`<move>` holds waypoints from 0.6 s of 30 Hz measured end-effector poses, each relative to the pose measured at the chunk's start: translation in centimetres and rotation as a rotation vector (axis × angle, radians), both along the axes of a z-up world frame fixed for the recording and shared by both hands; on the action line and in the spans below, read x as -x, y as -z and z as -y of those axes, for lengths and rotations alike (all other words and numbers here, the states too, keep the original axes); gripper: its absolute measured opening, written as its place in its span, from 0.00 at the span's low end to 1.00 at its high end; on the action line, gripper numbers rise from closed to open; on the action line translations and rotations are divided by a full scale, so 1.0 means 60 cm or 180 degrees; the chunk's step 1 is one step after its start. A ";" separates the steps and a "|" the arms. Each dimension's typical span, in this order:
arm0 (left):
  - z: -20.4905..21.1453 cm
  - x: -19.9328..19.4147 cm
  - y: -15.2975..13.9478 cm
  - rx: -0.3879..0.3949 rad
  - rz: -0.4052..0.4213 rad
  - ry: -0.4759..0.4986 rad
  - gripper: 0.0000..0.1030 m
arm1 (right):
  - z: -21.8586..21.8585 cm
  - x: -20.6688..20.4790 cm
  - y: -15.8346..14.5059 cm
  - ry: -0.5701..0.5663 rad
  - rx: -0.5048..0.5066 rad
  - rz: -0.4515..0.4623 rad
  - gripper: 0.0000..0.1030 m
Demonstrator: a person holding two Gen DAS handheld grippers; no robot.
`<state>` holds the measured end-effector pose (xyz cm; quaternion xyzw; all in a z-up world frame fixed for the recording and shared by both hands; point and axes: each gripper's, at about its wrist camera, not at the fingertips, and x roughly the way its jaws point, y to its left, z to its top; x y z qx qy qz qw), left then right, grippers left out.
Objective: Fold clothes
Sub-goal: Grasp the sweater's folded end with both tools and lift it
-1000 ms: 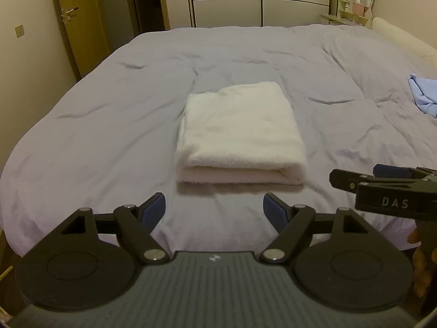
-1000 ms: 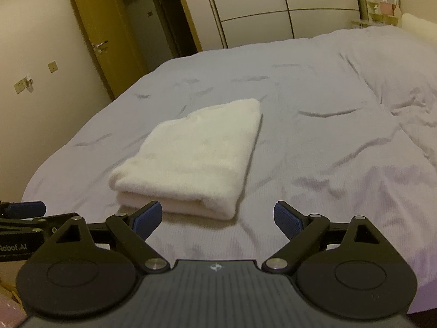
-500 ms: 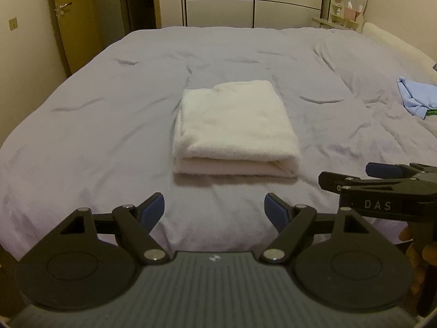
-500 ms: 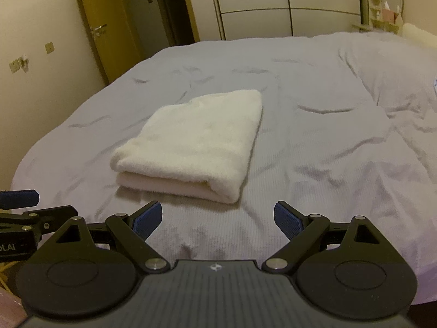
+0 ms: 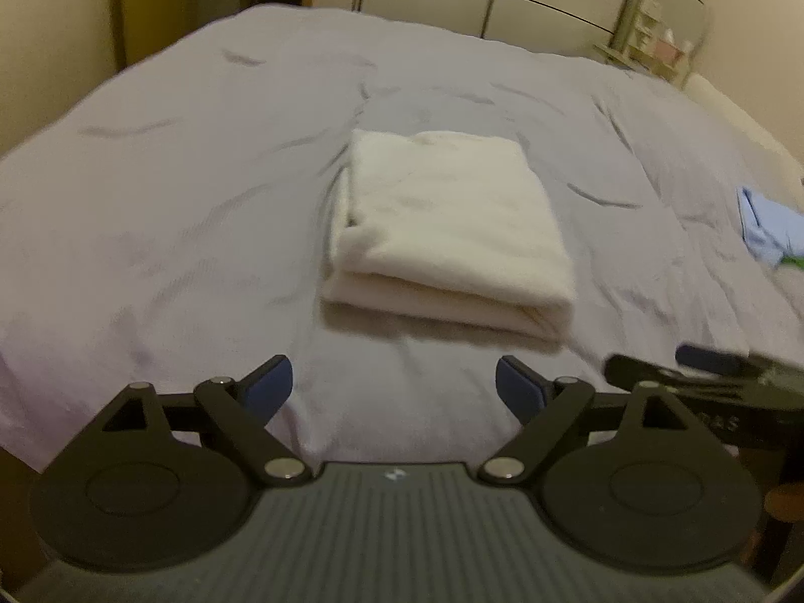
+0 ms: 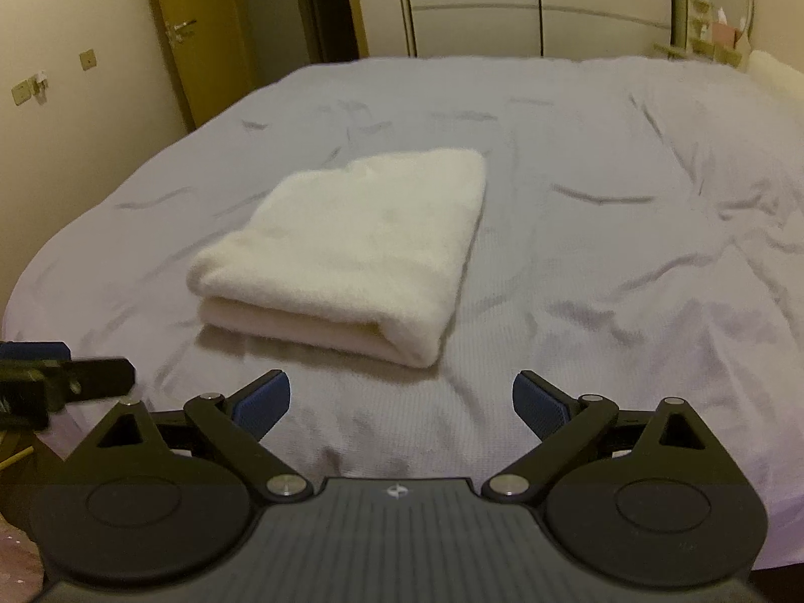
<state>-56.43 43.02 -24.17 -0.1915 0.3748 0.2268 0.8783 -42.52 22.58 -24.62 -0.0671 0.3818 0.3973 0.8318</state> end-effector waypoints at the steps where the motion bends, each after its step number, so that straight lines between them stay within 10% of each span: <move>1: -0.021 -0.003 0.005 0.0099 0.0033 -0.0043 0.83 | 0.000 -0.010 0.005 -0.0003 -0.0037 -0.0056 0.95; 9: -0.205 -0.053 0.057 0.1344 0.0745 -0.0138 0.85 | 0.027 -0.148 0.038 0.0156 -0.1094 -0.1016 0.95; 18: -0.315 -0.137 0.176 0.2068 0.0704 -0.0145 0.84 | 0.006 -0.267 0.135 0.0392 -0.1653 -0.1954 0.82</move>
